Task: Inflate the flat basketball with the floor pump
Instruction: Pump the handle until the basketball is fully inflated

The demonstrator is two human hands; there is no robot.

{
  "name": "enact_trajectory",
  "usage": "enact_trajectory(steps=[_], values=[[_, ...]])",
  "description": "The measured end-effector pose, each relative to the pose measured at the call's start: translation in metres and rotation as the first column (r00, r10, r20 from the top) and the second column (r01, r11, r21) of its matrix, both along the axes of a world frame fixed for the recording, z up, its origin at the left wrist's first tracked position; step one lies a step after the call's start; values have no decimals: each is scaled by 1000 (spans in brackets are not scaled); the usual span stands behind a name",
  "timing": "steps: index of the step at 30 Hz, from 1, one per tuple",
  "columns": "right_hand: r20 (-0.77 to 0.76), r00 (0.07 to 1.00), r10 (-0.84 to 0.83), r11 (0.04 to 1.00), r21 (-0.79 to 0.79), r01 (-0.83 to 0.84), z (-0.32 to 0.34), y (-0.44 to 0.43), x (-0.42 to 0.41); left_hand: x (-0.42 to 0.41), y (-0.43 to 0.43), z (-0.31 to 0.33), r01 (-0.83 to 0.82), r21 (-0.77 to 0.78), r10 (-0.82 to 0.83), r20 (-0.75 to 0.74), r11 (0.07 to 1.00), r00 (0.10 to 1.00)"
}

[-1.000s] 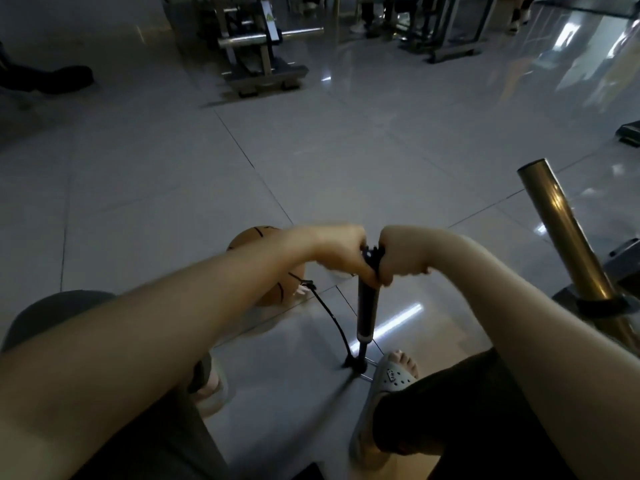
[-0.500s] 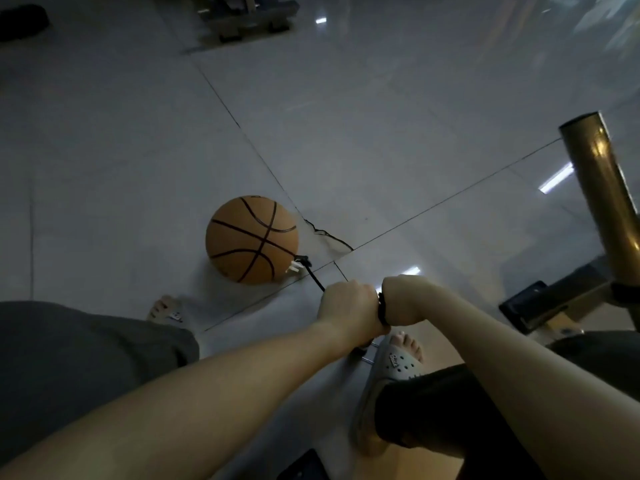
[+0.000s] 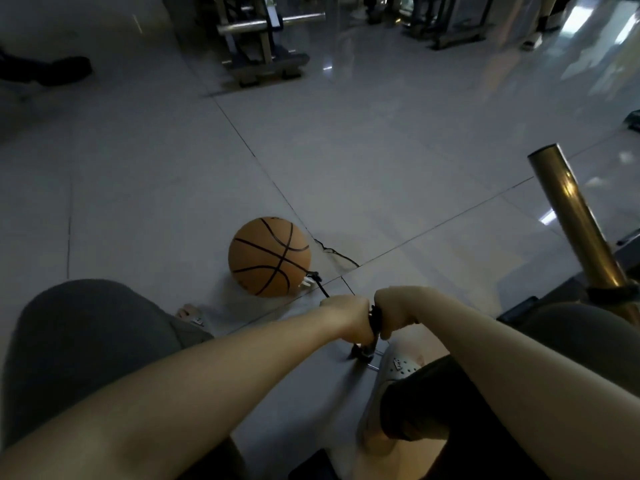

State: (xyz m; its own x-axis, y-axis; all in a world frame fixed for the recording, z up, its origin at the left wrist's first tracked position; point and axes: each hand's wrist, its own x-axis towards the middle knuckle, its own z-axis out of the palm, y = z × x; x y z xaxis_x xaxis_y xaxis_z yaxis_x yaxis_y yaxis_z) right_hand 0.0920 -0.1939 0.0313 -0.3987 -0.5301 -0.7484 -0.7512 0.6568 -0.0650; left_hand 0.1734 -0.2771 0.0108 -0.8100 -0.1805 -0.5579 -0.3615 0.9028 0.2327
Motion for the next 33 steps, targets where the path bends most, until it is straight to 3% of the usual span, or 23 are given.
enact_trajectory(steps=[5, 10, 16, 22, 28, 33], values=[[-43, 999, -23, 989, -148, 17, 79, -7, -17, -15, -26, 93, 40, 109, -33, -59, 993, 998], [-80, 993, -87, 963, -264, 63, 141, -14, -34, -40, -43, 155, 40, 85, -31, -107, 996, 994], [-130, 991, -34, 986, -168, 12, 67, -16, -26, -41, -37, 69, 19, 114, -9, -82, 993, 997], [-275, 959, 64, 987, -125, -102, -17, -6, -20, -20, -21, -27, -69, 161, 97, -176, 985, 980], [-283, 956, 82, 984, -130, -123, -34, 7, -11, -8, -3, -42, -68, 111, 86, -173, 992, 981], [-239, 971, -10, 990, -138, -23, -23, 14, 8, 2, -4, -23, 27, 65, -19, -113, 998, 993]])
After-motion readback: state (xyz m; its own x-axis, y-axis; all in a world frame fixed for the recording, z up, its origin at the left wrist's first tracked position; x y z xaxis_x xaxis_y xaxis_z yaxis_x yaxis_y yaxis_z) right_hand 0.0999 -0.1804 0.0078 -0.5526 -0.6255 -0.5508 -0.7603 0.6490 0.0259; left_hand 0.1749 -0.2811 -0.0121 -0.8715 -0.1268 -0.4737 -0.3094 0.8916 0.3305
